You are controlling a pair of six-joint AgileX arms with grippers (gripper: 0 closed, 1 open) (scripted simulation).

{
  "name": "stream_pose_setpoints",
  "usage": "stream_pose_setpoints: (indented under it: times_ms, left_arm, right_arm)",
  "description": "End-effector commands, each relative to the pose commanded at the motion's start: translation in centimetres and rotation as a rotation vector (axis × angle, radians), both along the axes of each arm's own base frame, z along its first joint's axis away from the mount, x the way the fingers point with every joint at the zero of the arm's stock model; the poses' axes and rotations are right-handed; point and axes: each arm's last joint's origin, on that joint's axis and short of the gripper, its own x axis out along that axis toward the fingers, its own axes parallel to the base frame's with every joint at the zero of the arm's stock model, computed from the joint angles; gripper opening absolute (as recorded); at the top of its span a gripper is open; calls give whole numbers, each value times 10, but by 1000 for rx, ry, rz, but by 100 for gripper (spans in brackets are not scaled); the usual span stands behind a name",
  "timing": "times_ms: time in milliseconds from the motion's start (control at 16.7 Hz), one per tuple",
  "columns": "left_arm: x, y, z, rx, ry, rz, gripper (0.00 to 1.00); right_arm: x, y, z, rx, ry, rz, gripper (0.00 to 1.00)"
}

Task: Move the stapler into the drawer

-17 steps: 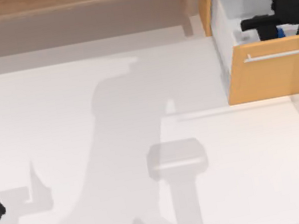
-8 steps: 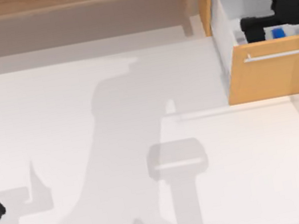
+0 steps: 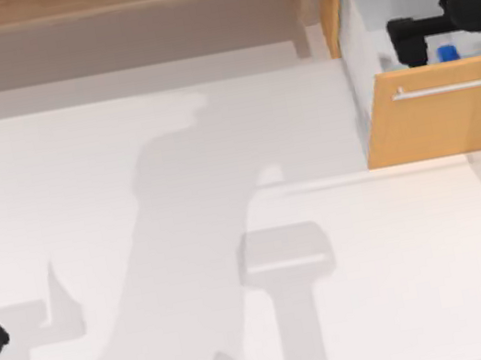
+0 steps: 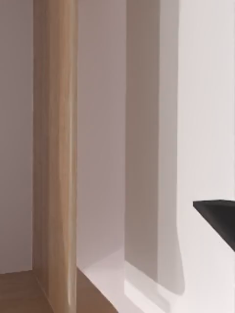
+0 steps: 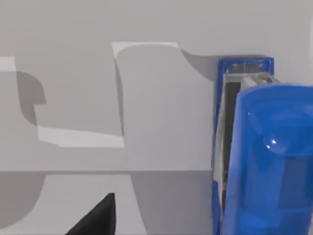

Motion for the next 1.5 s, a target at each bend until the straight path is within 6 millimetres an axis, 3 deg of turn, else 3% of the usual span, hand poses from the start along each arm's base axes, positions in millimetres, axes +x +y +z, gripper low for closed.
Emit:
stream_pose_setpoints:
  times_ms: [420,660,840,1140,1500]
  left_arm:
    - [0,0,0,0,0,0,100]
    - [0,0,0,0,0,0,100]
    - [0,0,0,0,0,0,100]
    - [0,0,0,0,0,0,100]
    - [0,0,0,0,0,0,100]
  right_arm:
    - [-23,6,56,6,-359,61,100]
    - [-43,27,66,25,-609,175,100]
    - [-64,49,55,35,-780,307,100]
    - [-112,80,17,-17,-1051,594,100]
    - [-181,81,-32,-322,-1336,946,100]
